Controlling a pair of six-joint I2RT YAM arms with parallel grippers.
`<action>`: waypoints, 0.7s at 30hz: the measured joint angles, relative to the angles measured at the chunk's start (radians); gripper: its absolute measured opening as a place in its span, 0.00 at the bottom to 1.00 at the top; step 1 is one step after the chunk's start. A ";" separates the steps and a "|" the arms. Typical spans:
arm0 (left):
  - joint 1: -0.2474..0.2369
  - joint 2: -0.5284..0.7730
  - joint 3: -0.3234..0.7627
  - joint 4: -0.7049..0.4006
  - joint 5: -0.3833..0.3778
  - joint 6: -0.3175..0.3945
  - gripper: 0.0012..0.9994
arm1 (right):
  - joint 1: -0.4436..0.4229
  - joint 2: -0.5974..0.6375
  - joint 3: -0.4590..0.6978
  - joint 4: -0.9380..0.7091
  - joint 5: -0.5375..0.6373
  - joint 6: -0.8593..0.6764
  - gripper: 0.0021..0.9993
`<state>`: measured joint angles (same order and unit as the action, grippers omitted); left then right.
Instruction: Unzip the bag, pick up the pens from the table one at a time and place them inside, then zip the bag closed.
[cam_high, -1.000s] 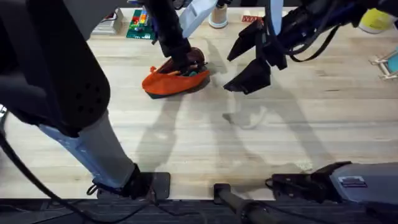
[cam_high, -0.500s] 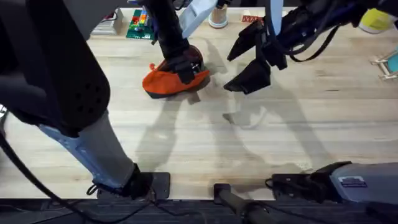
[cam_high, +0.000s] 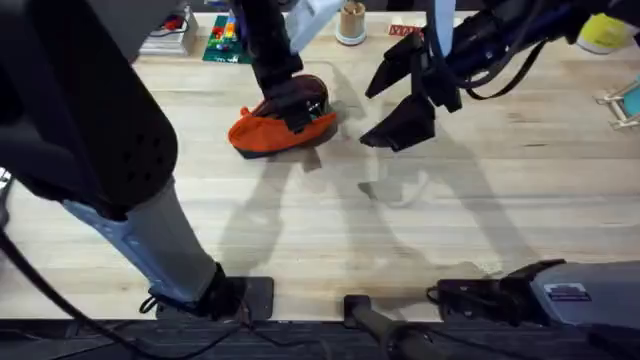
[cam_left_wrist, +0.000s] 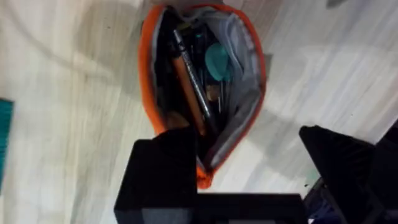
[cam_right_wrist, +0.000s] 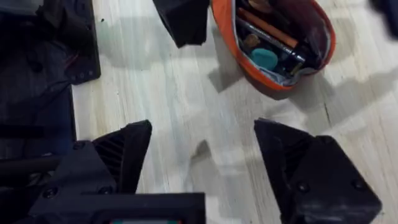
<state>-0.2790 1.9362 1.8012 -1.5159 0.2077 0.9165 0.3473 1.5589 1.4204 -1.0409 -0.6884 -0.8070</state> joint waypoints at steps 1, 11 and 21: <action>0.000 0.000 0.029 -0.021 -0.001 0.000 0.99 | 0.000 0.000 0.000 0.000 0.000 0.000 1.00; 0.000 0.000 0.281 -0.175 -0.055 -0.048 0.99 | 0.000 0.000 0.000 0.000 0.000 0.000 1.00; 0.000 0.000 0.313 -0.175 -0.153 -0.279 0.99 | 0.000 0.000 0.000 0.000 0.000 0.000 1.00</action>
<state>-0.2790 1.9362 2.1143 -1.6913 0.0547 0.6374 0.3473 1.5589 1.4204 -1.0409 -0.6884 -0.8070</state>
